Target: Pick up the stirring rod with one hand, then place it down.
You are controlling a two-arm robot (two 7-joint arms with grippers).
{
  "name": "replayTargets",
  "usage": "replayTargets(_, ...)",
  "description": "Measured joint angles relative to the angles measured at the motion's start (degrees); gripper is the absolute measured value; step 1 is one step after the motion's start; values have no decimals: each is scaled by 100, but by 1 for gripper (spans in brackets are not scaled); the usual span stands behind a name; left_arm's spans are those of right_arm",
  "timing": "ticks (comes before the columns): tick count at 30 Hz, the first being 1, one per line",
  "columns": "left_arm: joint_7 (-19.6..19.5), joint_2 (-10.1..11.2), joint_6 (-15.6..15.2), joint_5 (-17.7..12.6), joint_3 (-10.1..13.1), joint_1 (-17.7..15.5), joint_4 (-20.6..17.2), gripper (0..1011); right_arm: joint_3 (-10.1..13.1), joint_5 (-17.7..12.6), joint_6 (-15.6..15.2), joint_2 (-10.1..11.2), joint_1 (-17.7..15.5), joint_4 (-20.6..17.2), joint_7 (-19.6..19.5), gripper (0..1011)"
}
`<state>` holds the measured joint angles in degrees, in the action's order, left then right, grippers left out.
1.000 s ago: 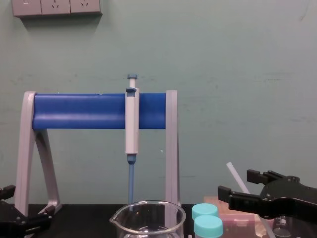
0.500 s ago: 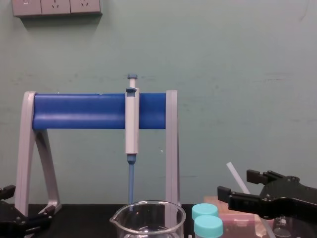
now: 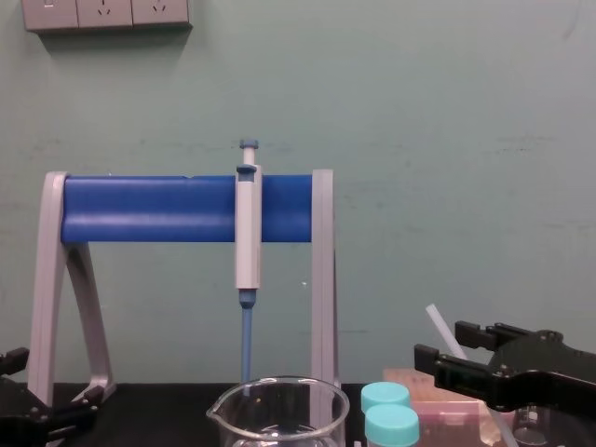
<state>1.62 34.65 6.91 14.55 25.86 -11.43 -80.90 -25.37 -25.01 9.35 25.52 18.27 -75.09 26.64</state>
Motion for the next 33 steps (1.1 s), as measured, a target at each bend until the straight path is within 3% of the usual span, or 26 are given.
replayTargets(21, 0, 0, 0, 0, 0, 0, 0, 1001, -1, -2, 4, 0, 0, 0, 0, 80)
replayTargets(33, 0, 0, 0, 0, 0, 0, 0, 1000, -1, -2, 3, 0, 0, 1, 0, 71)
